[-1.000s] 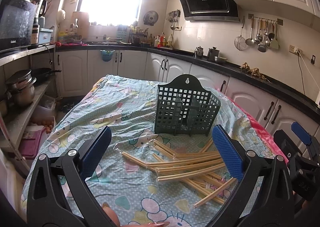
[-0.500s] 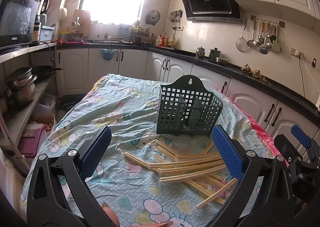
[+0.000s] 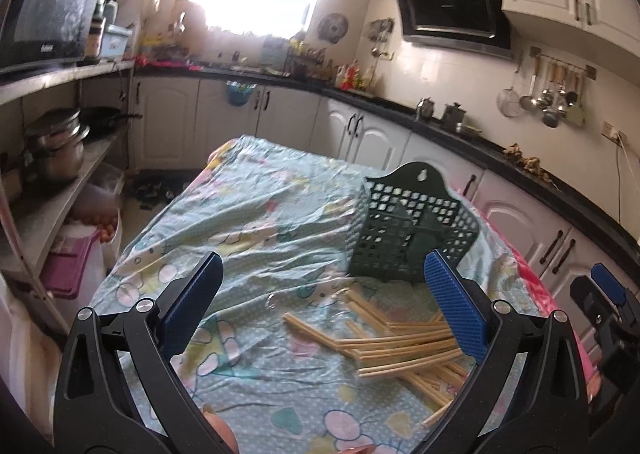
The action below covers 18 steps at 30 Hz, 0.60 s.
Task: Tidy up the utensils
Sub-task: 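Lower the left gripper to a chopstick while the right gripper lowers to another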
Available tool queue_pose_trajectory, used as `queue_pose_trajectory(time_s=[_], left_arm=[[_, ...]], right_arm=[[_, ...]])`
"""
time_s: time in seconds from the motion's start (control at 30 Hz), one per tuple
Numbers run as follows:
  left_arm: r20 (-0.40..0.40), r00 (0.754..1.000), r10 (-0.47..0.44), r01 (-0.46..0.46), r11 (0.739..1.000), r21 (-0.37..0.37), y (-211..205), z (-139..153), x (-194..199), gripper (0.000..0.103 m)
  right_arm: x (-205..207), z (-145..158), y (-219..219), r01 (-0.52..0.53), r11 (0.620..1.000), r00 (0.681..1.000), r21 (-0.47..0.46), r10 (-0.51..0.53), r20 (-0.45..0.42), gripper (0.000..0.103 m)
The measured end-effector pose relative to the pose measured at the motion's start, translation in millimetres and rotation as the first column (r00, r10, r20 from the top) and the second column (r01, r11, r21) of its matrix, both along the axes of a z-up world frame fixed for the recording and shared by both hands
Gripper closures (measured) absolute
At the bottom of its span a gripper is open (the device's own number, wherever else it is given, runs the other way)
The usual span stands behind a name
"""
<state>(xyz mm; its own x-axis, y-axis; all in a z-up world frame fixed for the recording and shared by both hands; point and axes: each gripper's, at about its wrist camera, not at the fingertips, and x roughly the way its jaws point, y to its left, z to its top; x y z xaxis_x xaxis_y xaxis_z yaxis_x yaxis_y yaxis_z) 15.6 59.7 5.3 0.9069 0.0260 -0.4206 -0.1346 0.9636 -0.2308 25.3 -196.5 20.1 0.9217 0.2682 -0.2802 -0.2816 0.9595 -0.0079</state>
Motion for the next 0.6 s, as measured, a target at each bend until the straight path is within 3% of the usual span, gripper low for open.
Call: queue_pose_trajectory(time_s=[0.33,0.6], left_arm=[[-0.150,0.988,-0.028,0.009,0.992,-0.124,31,-25,23,0.010],[-0.280,0.957,-0.073,0.008,0.974,-0.227,40,-54,46,0.011]], right_arm=[[58,-14,-1,0.083,0.995,0.976,-0.046,-0.091,-0.196,0.006],[86,-35,-15,0.139,0.990,0.940,-0.007,-0.134,-0.313,0.006]])
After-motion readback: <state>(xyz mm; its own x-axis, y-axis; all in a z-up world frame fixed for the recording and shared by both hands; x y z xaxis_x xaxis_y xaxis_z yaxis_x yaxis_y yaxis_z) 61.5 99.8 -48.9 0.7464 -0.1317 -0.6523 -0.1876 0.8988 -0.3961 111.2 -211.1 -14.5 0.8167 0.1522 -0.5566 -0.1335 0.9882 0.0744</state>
